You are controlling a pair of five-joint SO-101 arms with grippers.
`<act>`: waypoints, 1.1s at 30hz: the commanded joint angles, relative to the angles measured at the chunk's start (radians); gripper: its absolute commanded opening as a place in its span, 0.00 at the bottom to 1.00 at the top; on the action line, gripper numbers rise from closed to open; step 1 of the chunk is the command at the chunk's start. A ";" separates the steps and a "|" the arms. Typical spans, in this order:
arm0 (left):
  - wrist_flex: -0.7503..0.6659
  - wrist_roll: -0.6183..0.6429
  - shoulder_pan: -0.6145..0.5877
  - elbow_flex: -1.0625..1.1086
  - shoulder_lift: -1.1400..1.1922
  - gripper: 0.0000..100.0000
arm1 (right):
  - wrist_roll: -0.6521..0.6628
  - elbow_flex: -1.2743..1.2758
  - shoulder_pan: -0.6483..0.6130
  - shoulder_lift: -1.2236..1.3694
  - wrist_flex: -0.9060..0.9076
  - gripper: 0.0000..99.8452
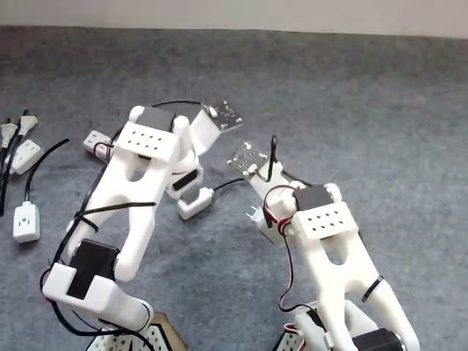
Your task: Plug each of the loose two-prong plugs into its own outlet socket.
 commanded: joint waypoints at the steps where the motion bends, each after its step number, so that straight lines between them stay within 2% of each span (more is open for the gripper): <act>1: -0.057 -0.011 0.013 0.015 -0.004 0.20 | -0.020 0.008 -0.005 -0.030 -0.013 0.01; 7: -0.183 -0.011 0.058 0.125 -0.004 0.20 | -0.020 0.035 -0.005 -0.030 -0.016 0.01; 13: -0.212 -0.011 0.113 0.168 -0.004 0.20 | -0.020 0.035 -0.005 -0.030 -0.015 0.01; 19: -0.215 -0.011 0.087 0.176 0.076 0.20 | -0.018 0.035 -0.005 -0.030 -0.013 0.01; 26: -0.339 -0.021 0.021 0.173 0.236 0.20 | -0.012 0.024 -0.001 -0.031 0.053 0.01; 30: -0.328 -0.049 0.022 0.128 0.255 0.20 | -0.012 0.024 -0.002 -0.031 0.056 0.01; 33: -0.293 -0.051 0.036 0.117 0.252 0.13 | -0.012 0.024 -0.002 -0.031 0.058 0.01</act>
